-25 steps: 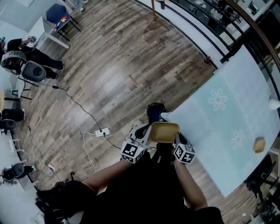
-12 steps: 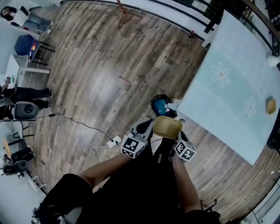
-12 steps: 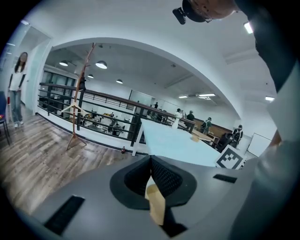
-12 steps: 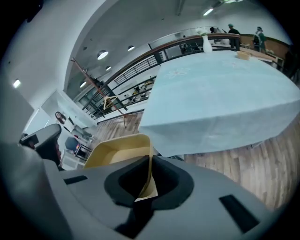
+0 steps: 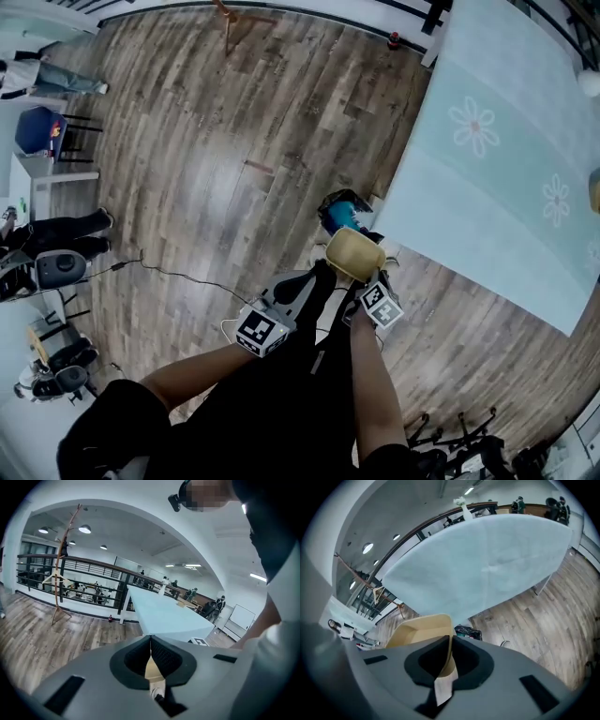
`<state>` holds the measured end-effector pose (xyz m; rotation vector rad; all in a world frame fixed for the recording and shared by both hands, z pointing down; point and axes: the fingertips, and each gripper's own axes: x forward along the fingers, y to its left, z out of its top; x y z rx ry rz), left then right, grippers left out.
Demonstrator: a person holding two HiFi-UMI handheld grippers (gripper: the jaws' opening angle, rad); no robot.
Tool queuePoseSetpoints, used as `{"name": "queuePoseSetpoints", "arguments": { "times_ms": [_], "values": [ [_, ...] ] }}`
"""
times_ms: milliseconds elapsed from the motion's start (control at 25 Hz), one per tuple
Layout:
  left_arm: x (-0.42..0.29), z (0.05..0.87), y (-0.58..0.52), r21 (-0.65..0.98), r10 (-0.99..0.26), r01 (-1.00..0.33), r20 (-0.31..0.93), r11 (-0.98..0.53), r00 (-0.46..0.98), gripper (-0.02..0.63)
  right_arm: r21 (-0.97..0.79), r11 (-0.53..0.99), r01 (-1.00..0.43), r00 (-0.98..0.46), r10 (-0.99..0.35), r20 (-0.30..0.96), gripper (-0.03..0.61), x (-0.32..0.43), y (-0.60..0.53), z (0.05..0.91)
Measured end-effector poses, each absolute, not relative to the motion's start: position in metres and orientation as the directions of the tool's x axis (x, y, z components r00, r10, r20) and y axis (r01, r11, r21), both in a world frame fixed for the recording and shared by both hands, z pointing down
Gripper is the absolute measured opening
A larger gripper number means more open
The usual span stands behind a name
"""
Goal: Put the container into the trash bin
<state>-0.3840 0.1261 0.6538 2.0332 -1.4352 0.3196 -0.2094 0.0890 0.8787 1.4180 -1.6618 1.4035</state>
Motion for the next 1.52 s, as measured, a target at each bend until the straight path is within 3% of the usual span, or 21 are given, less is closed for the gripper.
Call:
{"name": "queuePoseSetpoints", "arguments": {
  "times_ms": [520, 600, 760, 1000, 1080, 1240, 1400, 1520],
  "values": [
    [-0.4, 0.682, 0.142, 0.36, -0.735, -0.908, 0.554, -0.213, 0.392, 0.015, -0.36, -0.295, -0.885, -0.239, -0.376, 0.896, 0.046, -0.23, 0.087, 0.979],
    [-0.406, 0.688, 0.151, 0.364, -0.728, -0.908, 0.563, -0.207, 0.391, 0.015, -0.346, -0.305, -0.887, -0.233, -0.35, 0.907, 0.084, -0.232, 0.096, 0.997],
    [-0.409, 0.696, 0.168, 0.38, -0.709, -0.903, 0.58, -0.199, 0.401, 0.015, -0.316, -0.284, -0.905, -0.227, -0.306, 0.925, 0.097, -0.218, 0.111, 1.007],
    [-0.393, 0.686, 0.162, 0.371, -0.714, -0.893, 0.55, -0.256, 0.434, 0.015, -0.294, -0.105, -0.95, -0.246, -0.33, 0.911, 0.098, -0.193, 0.112, 0.957],
    [-0.398, 0.683, 0.154, 0.351, -0.735, -0.905, 0.543, -0.241, 0.407, 0.015, -0.316, -0.115, -0.942, -0.256, -0.363, 0.896, 0.059, -0.186, 0.11, 0.925],
    [-0.389, 0.661, 0.127, 0.333, -0.769, -0.909, 0.502, -0.251, 0.396, 0.014, -0.407, -0.17, -0.897, -0.302, -0.436, 0.848, 0.043, -0.16, 0.107, 0.858],
    [-0.346, 0.63, 0.088, 0.338, -0.784, -0.877, 0.411, -0.343, 0.465, 0.015, -0.553, -0.139, -0.822, -0.413, -0.522, 0.746, 0.041, -0.131, 0.094, 0.798],
    [-0.309, 0.614, 0.076, 0.335, -0.772, -0.862, 0.398, -0.38, 0.495, 0.015, -0.563, -0.073, -0.823, -0.434, -0.559, 0.707, 0.041, -0.104, 0.099, 0.754]
  ]
}}
